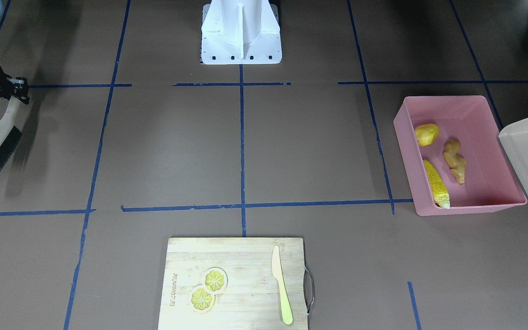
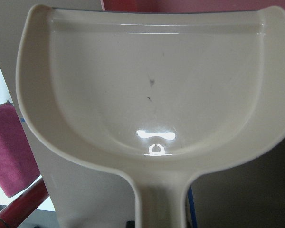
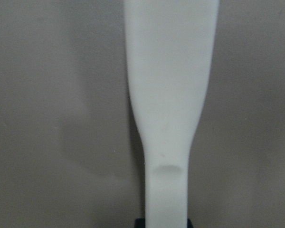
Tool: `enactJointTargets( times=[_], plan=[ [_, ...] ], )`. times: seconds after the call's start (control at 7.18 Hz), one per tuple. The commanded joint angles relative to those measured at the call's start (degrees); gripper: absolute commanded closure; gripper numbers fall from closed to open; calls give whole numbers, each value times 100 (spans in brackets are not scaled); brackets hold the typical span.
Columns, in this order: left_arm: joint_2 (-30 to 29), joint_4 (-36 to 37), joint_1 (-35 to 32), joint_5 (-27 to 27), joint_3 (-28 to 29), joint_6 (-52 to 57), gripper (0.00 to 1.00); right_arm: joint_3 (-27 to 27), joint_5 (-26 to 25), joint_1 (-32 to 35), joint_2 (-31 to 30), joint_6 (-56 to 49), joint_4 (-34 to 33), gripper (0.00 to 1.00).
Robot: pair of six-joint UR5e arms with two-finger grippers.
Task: Sweep and dump trash into bin
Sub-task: 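Tilt the dustpan with the left gripper to dump the vegetables into the bin, then carry the empty dustpan with the left gripper back onto the table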
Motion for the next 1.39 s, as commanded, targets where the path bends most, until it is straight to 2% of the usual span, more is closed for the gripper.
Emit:
enactJointTargets(
  times=[0.0, 0.28, 0.42, 0.56, 0.97, 1.25],
  plan=[
    [-396, 696, -1, -1779, -44, -1169, 95, 18, 6, 0, 3, 0, 7, 98],
    [-913, 671, 86, -2524, -307, -2576, 94, 9, -3, 0, 29, 0, 7, 97],
    [-1090, 714, 957, -2423, -596, -2739, 94, 9, -3, -9, 47, 9, 7, 97],
    [-1179, 706, 1662, -2004, -633, -2898, 94, 0, -3, -17, 56, 0, 7, 97],
    [-1802, 688, 3710, -808, -660, -4530, 92, -26, -21, -18, 100, 44, 130, 96],
    [-2276, 688, 4776, -148, -538, -5383, 92, -52, -29, -26, 152, 35, 130, 96]
  ],
)
